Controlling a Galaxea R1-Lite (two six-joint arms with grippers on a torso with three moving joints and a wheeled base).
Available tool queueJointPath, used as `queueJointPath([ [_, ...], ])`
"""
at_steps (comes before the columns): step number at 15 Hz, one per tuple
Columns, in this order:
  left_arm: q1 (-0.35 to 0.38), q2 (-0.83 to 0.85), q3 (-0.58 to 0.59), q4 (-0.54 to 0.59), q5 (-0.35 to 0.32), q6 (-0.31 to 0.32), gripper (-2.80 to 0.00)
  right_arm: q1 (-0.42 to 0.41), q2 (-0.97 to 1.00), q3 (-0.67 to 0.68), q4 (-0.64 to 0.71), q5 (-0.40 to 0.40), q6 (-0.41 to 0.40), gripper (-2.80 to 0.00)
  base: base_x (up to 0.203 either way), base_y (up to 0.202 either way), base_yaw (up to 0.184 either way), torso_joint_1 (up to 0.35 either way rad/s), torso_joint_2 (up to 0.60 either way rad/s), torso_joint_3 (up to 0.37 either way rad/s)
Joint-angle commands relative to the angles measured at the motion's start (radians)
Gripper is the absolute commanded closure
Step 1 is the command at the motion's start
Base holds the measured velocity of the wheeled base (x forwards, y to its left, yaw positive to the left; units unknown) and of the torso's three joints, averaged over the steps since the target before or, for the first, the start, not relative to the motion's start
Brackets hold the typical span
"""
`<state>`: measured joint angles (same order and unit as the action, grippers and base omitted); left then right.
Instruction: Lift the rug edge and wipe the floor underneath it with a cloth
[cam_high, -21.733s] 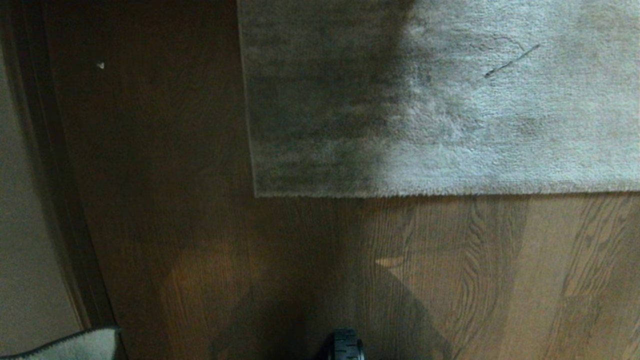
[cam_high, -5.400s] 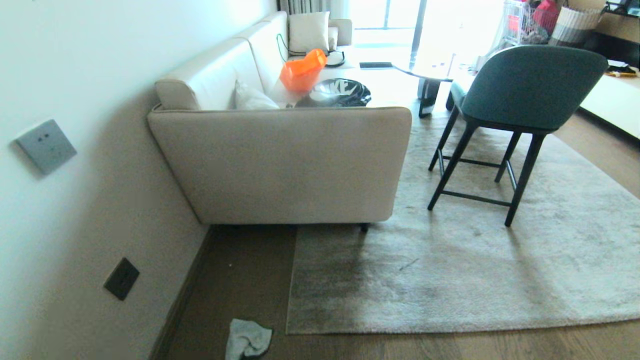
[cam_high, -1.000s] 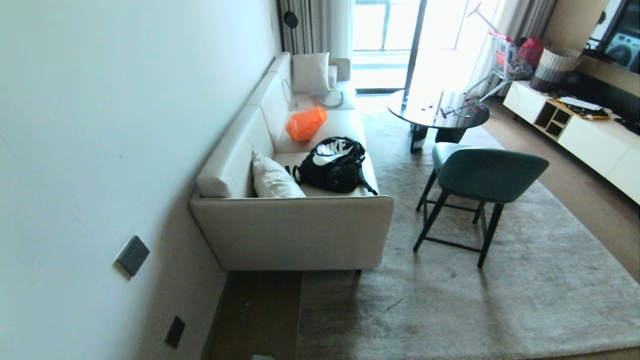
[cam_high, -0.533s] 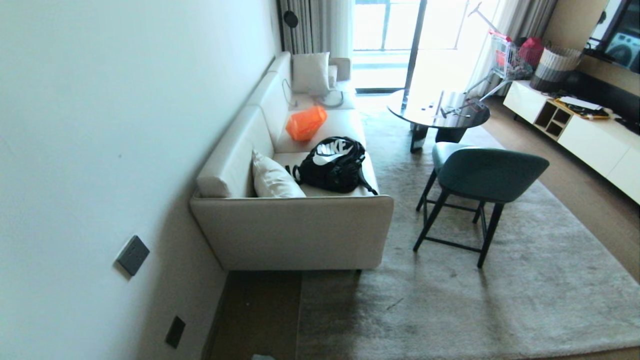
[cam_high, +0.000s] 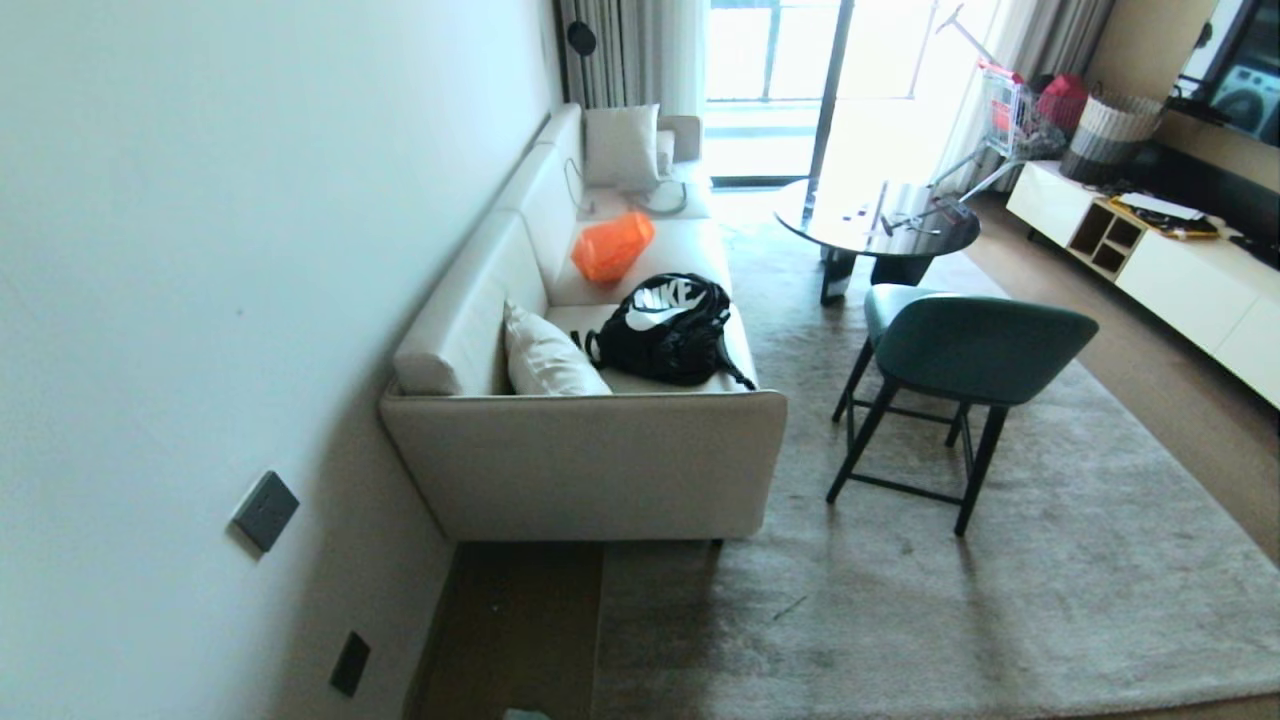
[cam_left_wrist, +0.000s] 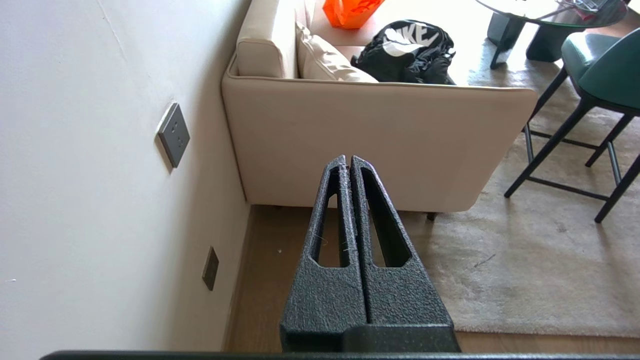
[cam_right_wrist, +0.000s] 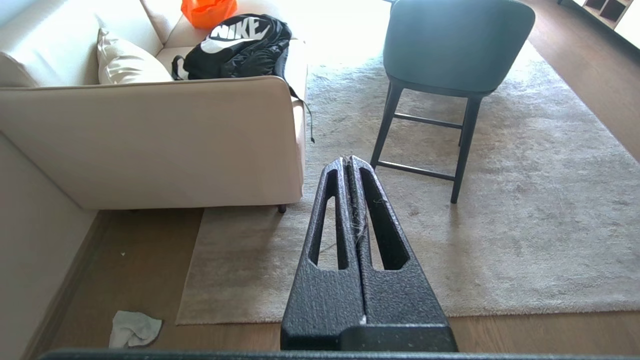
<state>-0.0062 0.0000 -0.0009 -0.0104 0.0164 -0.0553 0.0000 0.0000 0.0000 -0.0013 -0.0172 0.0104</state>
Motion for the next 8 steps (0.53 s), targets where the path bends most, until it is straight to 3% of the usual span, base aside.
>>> queueJointPath([
  [1,0.0,0.0,0.001,0.0,0.0,-0.001,0.0,0.0,0.001,0.0,0.0,0.0,-0.001,0.0,0.0,0.0,0.0,0.0,0.0,0.0],
  [8,0.0,0.0,-0.001,0.0,0.0,-0.001,0.0,0.0,0.002,0.0,0.0,-0.008,0.003,0.0,0.0,0.0,0.0,0.0,0.0,0.0],
])
